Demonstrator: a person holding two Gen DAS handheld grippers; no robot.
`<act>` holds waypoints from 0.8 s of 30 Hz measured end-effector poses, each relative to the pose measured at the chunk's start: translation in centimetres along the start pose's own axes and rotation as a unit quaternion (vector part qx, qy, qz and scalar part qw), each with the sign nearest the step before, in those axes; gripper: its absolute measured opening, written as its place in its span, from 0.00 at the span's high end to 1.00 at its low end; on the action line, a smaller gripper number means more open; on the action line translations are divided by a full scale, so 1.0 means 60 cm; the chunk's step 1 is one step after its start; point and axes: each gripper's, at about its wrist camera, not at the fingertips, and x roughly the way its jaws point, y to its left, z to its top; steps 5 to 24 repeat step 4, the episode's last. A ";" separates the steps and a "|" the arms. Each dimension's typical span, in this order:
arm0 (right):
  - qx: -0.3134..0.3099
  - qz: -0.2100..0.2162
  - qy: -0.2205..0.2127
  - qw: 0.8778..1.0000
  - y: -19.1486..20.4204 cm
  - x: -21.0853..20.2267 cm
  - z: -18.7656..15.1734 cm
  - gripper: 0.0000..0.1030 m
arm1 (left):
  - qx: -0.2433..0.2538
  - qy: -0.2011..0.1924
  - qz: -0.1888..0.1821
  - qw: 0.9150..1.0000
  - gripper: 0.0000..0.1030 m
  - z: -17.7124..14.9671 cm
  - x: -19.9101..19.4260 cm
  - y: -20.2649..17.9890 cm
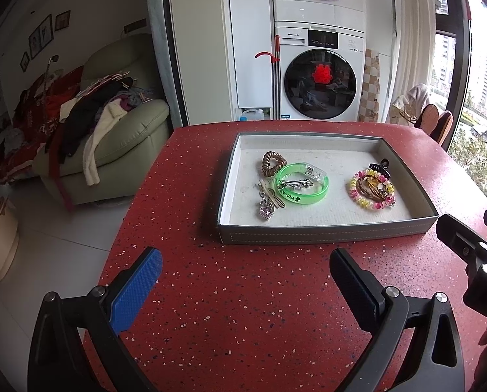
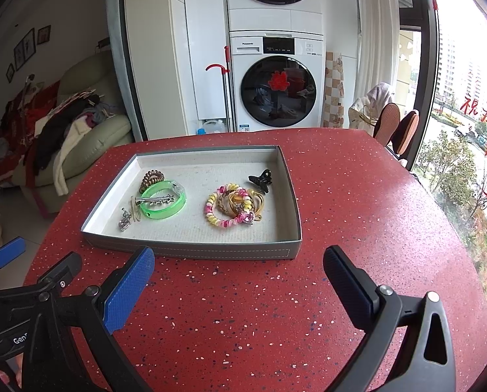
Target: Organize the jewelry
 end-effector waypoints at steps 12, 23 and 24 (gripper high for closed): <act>0.000 0.001 0.000 1.000 0.002 0.000 0.000 0.00 | -0.002 -0.002 -0.002 1.000 0.00 -0.001 -0.002 0.003; 0.000 0.001 0.000 1.000 0.002 0.000 0.000 0.00 | -0.002 -0.002 -0.002 1.000 0.00 -0.001 -0.002 0.003; 0.000 0.001 0.000 1.000 0.002 0.000 0.000 0.00 | -0.002 -0.002 -0.002 1.000 0.00 -0.001 -0.002 0.003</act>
